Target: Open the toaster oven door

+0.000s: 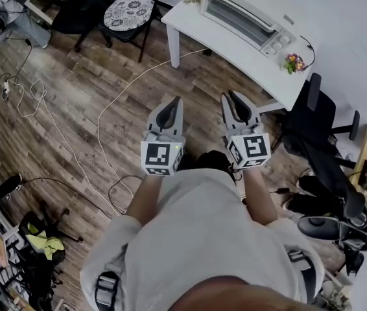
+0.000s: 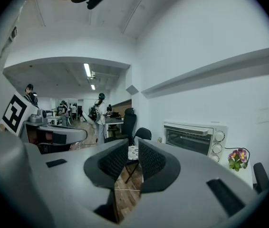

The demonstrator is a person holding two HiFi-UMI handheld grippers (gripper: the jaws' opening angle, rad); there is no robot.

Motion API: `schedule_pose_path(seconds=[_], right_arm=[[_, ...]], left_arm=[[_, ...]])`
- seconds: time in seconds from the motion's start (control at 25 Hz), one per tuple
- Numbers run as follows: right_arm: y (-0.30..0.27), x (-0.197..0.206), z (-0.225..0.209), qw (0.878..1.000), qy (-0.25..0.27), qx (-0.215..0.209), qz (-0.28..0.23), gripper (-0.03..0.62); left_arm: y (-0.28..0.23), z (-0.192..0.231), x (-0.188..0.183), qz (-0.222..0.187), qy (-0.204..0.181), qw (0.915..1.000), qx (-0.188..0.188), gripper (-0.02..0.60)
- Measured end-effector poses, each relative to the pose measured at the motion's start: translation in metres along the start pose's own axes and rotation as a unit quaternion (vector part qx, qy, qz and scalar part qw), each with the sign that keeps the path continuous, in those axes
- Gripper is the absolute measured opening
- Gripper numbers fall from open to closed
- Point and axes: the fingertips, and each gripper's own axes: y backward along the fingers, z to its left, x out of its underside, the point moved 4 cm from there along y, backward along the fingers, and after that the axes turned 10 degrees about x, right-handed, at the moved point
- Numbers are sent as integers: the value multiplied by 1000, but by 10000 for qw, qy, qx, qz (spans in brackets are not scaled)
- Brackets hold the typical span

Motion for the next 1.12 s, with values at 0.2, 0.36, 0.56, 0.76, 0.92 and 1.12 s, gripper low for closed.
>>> schedule_pose_path(seconds=[0.2, 0.36, 0.56, 0.76, 0.92, 1.12], right_arm=[[-14, 4, -8, 9995, -231, 152, 148, 66], [-34, 3, -25, 9992, -264, 275, 153, 66], [-54, 8, -48, 9985, -348, 384, 159, 66], [-83, 8, -71, 9981, -401, 434, 154, 67], [-111, 7, -91, 9979, -433, 444, 176, 69], [-146, 7, -123, 9972, -557, 451, 199, 69]], left_arm=[[-6, 15, 4, 67, 101, 9999, 73, 17], [-30, 26, 5, 138, 139, 9997, 140, 17], [-62, 32, 3, 188, 40, 9996, 203, 17], [-102, 42, -3, 235, -32, 9992, 306, 17], [-140, 52, -6, 350, -74, 9986, 393, 17], [-189, 61, -12, 436, -154, 9977, 504, 17]])
